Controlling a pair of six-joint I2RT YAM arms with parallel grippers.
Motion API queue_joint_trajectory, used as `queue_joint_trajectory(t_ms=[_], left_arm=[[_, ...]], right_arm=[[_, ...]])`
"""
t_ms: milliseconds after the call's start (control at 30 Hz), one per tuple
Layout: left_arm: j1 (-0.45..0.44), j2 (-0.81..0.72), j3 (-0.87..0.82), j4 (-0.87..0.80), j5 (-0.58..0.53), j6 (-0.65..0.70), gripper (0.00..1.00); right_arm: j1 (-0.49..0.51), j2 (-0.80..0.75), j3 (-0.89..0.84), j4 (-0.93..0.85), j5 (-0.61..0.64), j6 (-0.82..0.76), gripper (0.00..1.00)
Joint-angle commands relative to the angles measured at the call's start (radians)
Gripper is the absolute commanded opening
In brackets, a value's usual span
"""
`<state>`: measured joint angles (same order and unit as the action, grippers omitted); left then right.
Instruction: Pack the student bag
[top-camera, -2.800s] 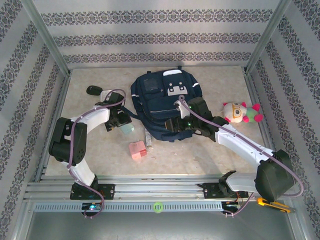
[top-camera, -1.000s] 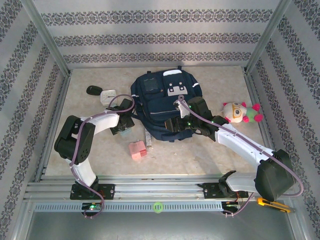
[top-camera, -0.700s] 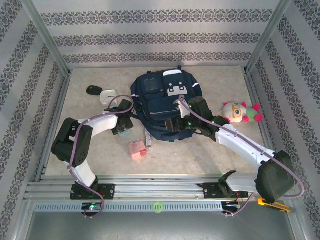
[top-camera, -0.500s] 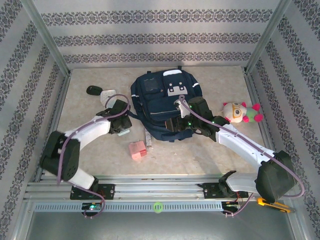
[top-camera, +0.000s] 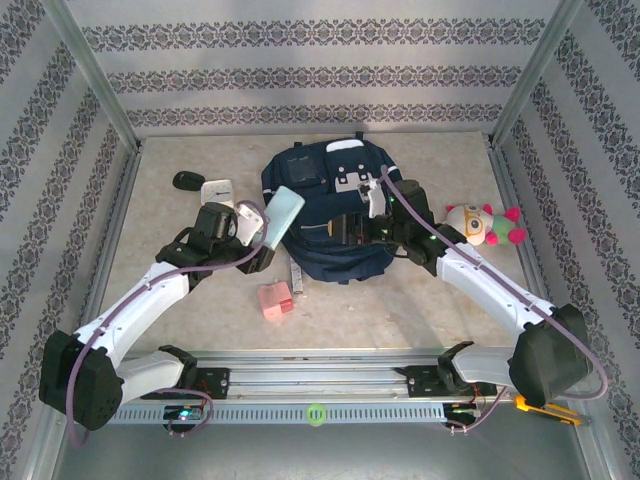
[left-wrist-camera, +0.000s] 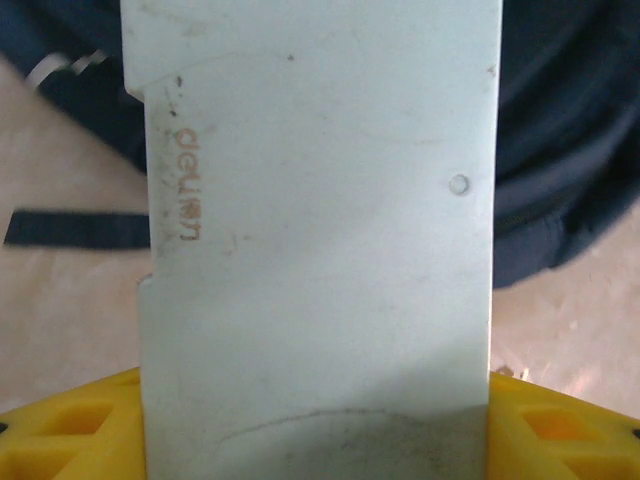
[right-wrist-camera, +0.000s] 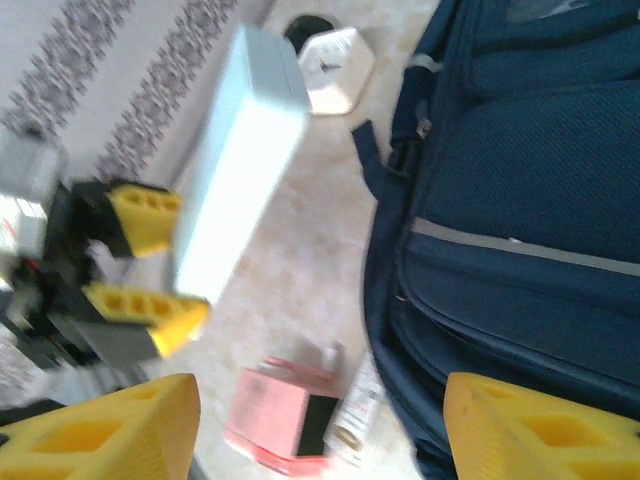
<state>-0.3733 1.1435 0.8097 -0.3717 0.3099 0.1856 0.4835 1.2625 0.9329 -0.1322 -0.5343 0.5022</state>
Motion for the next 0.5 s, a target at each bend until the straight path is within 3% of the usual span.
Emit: queue_joint_trajectory(t_ms=[0,267,467], left_arm=[[-0.004,-0.009,0.004,-0.007,0.116,0.274,0.29],[-0.010,0.010,0.018,0.030,0.195,0.330,0.27],[-0.016,0.014,0.027,0.020,0.196,0.355,0.27]], right_arm=[[-0.003,-0.021,0.046,0.053,-0.061,0.121,0.69],[-0.014,0.041,0.062,0.037,-0.059,0.276,0.68],[-0.013,0.126,0.100,0.090,-0.175,0.381,0.67]])
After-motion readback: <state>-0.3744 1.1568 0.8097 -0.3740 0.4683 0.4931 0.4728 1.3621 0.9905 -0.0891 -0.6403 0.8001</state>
